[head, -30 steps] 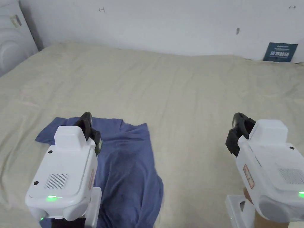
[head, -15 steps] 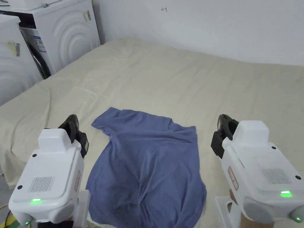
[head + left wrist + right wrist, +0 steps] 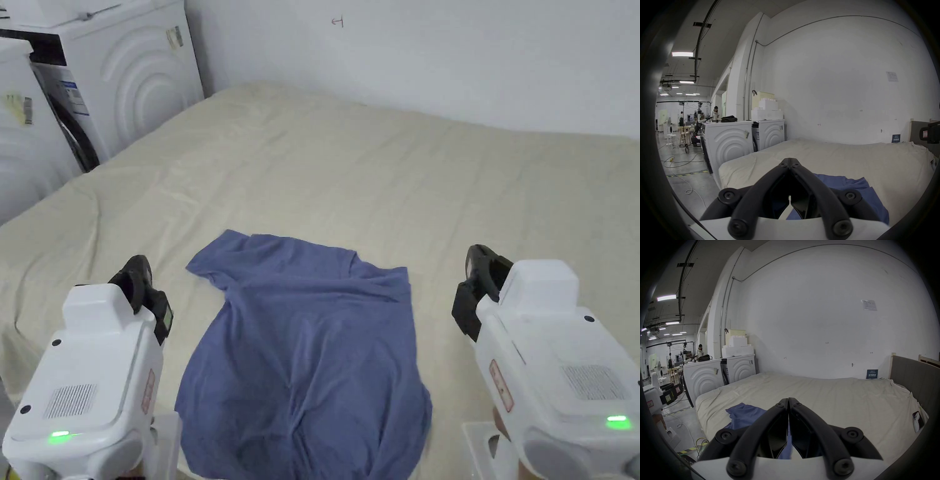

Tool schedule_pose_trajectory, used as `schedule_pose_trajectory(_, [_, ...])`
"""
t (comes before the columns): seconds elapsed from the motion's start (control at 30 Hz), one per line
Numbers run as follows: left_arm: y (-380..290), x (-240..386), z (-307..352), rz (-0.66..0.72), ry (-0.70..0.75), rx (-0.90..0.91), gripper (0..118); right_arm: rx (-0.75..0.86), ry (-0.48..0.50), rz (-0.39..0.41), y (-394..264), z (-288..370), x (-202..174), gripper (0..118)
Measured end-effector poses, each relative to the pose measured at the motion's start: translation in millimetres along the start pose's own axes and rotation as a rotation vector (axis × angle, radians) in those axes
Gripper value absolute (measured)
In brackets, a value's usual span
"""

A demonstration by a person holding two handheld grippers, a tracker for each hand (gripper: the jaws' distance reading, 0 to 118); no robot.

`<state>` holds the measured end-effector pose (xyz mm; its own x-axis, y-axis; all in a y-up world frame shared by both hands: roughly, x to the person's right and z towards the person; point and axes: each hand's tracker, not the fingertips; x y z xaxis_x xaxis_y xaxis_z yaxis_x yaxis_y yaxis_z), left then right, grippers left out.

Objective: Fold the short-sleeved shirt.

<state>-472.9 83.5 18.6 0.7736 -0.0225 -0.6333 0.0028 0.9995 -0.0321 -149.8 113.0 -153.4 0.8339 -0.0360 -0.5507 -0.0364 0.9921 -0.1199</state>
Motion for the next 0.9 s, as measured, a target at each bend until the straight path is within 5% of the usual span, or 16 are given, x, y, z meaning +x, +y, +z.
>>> schedule_pose_trajectory(0.13, [-2,24,-18,0.019,-0.118,-0.072,0,0.002,-0.050,0.004,-2,6,22,0])
schedule_pose_trajectory(0.57, [-65,99,-110,0.088,-0.329,-0.714,4,-0.028,-0.153,0.003,-10,25,60,0])
schedule_pose_trajectory(0.63, [-75,112,-116,0.047,-0.329,-0.805,20,-0.040,-0.160,0.004,-12,26,63,0])
schedule_pose_trajectory(0.67, [-82,119,-121,0.026,-0.331,-0.866,39,-0.048,-0.163,0.005,-13,26,65,0])
schedule_pose_trajectory(0.73, [-100,130,-132,0.028,-0.311,-0.972,97,-0.063,-0.173,0.012,-16,25,67,0])
schedule_pose_trajectory(0.77, [-116,133,-139,0.028,-0.301,-1.037,112,-0.071,-0.177,0.013,-18,24,68,0])
schedule_pose_trajectory(0.9, [-134,144,-141,-0.041,-0.273,-1.060,114,-0.087,-0.189,0.012,-21,26,74,0])
